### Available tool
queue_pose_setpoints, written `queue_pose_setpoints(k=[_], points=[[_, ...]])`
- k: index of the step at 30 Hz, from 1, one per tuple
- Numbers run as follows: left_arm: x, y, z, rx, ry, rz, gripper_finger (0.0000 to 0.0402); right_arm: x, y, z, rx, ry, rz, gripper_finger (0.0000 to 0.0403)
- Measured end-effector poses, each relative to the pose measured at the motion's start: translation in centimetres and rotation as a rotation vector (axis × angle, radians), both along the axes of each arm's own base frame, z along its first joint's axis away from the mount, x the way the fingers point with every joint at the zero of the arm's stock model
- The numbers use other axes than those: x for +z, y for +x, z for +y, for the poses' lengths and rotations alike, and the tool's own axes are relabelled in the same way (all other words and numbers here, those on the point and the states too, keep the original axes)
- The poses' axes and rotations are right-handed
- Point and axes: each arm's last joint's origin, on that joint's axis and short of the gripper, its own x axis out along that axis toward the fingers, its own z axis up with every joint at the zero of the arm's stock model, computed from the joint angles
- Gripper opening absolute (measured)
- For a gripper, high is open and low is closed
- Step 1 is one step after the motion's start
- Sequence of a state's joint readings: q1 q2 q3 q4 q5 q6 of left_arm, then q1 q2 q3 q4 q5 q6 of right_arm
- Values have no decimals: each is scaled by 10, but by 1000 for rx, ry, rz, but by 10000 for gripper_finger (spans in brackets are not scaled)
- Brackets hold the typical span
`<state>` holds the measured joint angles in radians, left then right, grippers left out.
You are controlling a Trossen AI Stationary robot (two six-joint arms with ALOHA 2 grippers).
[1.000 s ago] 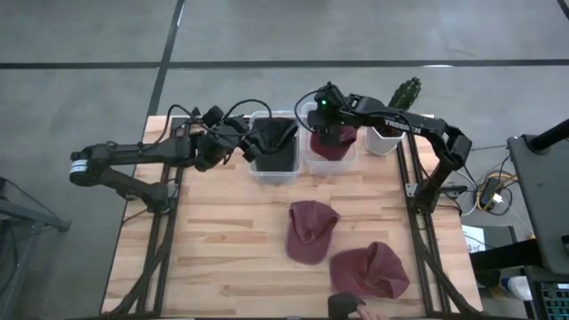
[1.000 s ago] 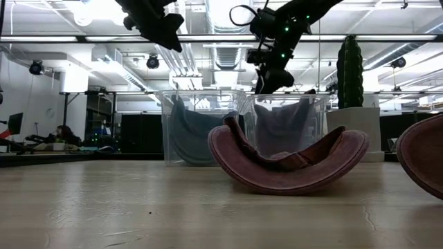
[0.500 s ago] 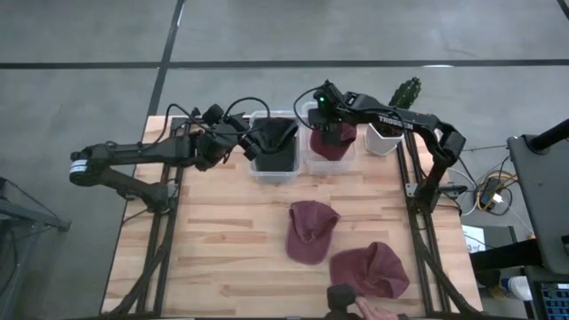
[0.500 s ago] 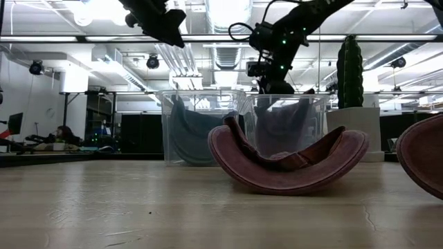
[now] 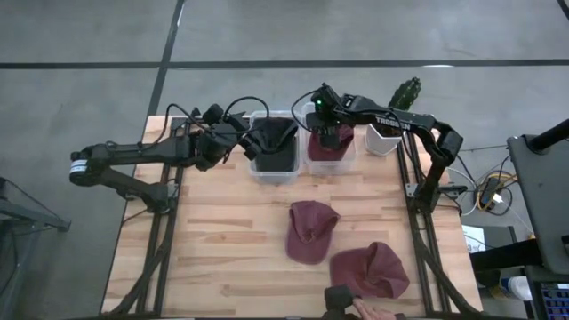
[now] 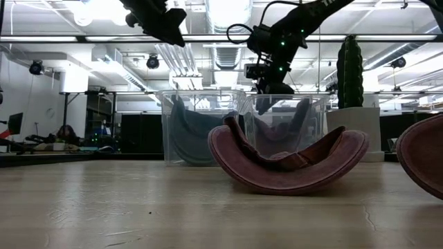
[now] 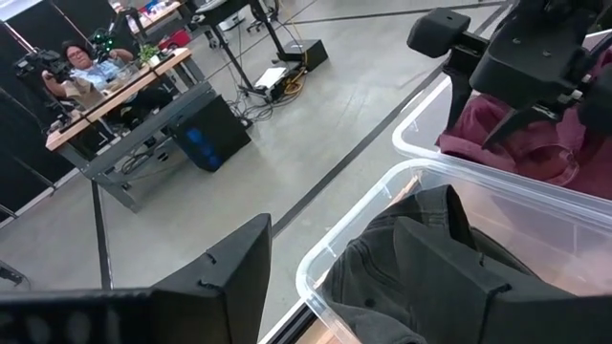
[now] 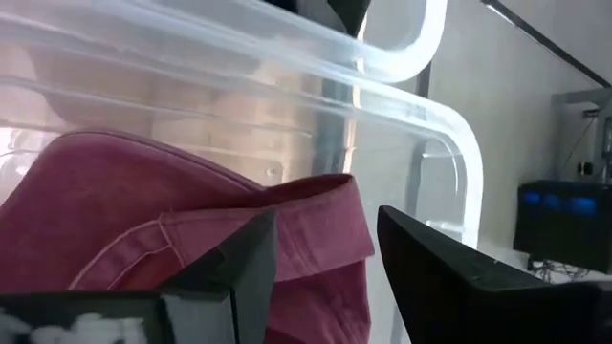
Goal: Pick & Place hat
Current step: Put the right red cap into the right transparent bin
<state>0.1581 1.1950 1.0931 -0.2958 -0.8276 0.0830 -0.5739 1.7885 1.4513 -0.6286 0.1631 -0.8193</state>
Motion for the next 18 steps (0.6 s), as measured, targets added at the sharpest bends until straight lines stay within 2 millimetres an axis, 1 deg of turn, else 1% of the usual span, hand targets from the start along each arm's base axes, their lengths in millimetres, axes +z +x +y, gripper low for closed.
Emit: queue_pose_setpoints(k=[4,6,9,13,18], points=[[0,0,0,0,0,-1,213,4,-2,1,-29,8,-18,171],[1,0,0,0,1,-7,213,12,-5,4,-52,1,-41,171],[1,0,0,-2,5,-1,213,26,-15,16,-94,35,-49,173],[1,0,0,-4,9,-3,213,48,-35,41,-174,116,-48,172],[3,1,0,-4,13,-22,213,78,-61,84,-269,226,-104,172]])
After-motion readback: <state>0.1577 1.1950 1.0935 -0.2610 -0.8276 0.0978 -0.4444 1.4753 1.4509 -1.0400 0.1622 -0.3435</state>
